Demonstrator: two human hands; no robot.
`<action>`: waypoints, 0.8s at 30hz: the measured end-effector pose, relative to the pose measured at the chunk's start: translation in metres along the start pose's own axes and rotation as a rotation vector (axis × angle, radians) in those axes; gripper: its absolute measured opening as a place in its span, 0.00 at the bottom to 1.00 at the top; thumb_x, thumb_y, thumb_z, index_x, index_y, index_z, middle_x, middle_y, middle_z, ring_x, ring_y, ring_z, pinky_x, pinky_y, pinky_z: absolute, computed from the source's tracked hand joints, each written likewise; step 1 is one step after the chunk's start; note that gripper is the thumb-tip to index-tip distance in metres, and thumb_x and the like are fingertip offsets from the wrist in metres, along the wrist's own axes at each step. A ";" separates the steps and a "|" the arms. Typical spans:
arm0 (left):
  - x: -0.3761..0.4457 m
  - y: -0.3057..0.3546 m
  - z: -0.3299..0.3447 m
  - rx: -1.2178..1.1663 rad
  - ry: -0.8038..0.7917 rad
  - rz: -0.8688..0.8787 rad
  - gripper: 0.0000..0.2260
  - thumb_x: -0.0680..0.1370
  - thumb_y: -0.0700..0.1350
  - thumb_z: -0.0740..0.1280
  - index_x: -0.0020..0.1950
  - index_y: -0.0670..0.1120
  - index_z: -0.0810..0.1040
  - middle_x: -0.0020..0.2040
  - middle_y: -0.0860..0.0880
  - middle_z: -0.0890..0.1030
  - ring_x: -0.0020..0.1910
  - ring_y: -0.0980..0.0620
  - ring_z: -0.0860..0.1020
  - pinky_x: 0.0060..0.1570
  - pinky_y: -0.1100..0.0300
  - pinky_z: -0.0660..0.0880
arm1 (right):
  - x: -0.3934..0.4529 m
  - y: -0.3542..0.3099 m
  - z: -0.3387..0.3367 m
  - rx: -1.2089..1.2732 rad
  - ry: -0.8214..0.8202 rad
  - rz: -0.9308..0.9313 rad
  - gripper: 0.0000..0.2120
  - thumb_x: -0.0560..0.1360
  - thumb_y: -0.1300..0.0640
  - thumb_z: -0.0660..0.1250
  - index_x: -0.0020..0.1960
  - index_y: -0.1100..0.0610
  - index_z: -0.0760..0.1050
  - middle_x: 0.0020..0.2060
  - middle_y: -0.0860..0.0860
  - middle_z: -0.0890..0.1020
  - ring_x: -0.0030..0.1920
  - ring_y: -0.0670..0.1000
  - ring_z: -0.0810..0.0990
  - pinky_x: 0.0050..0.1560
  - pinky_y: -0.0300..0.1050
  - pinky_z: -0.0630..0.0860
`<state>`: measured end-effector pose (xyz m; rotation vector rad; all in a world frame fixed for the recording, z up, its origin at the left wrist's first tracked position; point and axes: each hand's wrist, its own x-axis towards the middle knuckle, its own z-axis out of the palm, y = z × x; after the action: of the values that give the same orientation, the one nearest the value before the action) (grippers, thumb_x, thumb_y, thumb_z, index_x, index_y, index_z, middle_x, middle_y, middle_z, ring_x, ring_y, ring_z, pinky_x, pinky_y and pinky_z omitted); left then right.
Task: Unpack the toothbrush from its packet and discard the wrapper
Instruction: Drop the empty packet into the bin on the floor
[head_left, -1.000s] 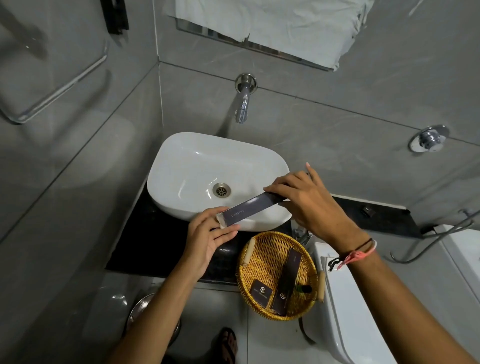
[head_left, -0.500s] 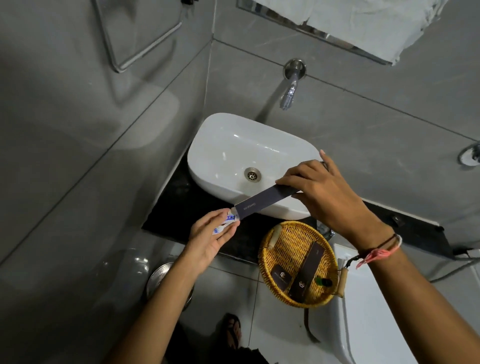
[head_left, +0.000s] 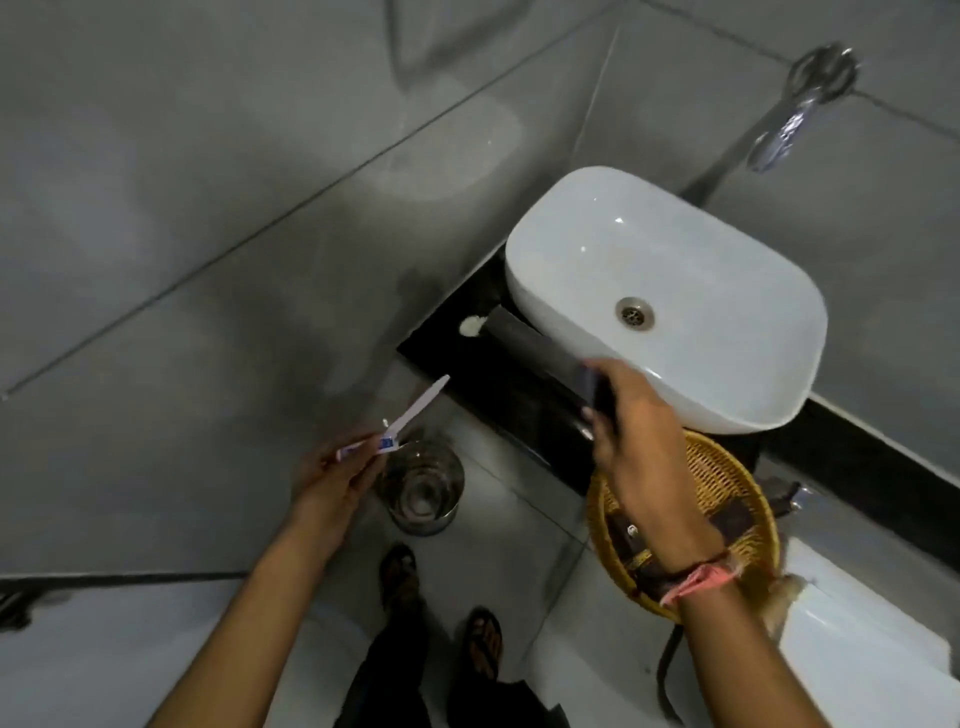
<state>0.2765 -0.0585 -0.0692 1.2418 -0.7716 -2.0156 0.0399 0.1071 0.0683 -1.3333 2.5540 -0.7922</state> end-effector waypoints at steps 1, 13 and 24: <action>-0.005 -0.011 -0.016 -0.014 0.063 0.001 0.10 0.79 0.30 0.65 0.48 0.40 0.84 0.38 0.50 0.90 0.40 0.56 0.88 0.43 0.66 0.84 | -0.013 -0.004 0.022 0.126 0.000 0.022 0.22 0.77 0.64 0.68 0.69 0.51 0.71 0.62 0.50 0.81 0.60 0.53 0.80 0.62 0.55 0.78; 0.026 -0.190 -0.160 -0.009 0.404 -0.171 0.09 0.79 0.29 0.64 0.46 0.39 0.82 0.43 0.42 0.85 0.43 0.47 0.84 0.40 0.64 0.84 | -0.113 0.088 0.336 0.333 -0.538 0.660 0.22 0.74 0.63 0.71 0.64 0.51 0.67 0.49 0.58 0.82 0.42 0.55 0.85 0.37 0.50 0.86; 0.150 -0.256 -0.205 0.061 0.340 -0.302 0.08 0.75 0.31 0.71 0.41 0.43 0.84 0.36 0.50 0.89 0.39 0.54 0.88 0.37 0.66 0.84 | -0.041 0.143 0.517 -0.012 -0.641 0.472 0.33 0.77 0.61 0.71 0.77 0.61 0.60 0.67 0.65 0.74 0.65 0.67 0.78 0.64 0.61 0.77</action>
<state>0.3562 -0.0445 -0.4208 1.7678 -0.5065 -1.9406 0.1510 0.0088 -0.4488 -0.7535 2.1948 -0.2083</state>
